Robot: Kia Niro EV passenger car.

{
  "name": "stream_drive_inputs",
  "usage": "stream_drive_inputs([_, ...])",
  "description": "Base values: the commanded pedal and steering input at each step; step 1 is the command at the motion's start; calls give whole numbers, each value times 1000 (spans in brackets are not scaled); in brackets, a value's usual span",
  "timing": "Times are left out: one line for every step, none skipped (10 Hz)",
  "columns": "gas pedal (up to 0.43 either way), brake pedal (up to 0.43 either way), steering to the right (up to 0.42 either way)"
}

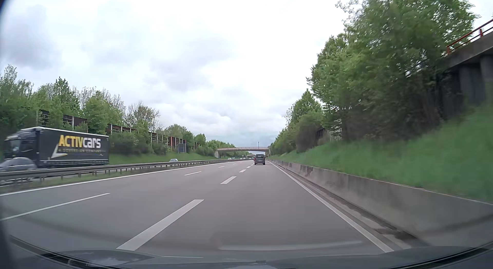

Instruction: Follow the waypoints while adhering to traffic rules and regulations

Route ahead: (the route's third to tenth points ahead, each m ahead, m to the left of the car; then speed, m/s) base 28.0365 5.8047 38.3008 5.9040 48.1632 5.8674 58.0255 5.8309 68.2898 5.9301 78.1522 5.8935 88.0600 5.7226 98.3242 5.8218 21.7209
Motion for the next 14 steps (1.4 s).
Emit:
stream_drive_inputs([429, 12, -4])
stream_drive_inputs([429, 12, -4])
stream_drive_inputs([441, 12, -4])
stream_drive_inputs([441, 12, -4])
stream_drive_inputs([441, 12, -4])
stream_drive_inputs([441, 12, -4])
stream_drive_inputs([441, 12, -4])
stream_drive_inputs([441, 12, -4])
stream_drive_inputs([441, 12, -4])
stream_drive_inputs([441, 12, -4])
stream_drive_inputs([441, 12, -4])
stream_drive_inputs([441, 12, -3])
stream_drive_inputs([441, 12, -3])
stream_drive_inputs([441, 12, -3])
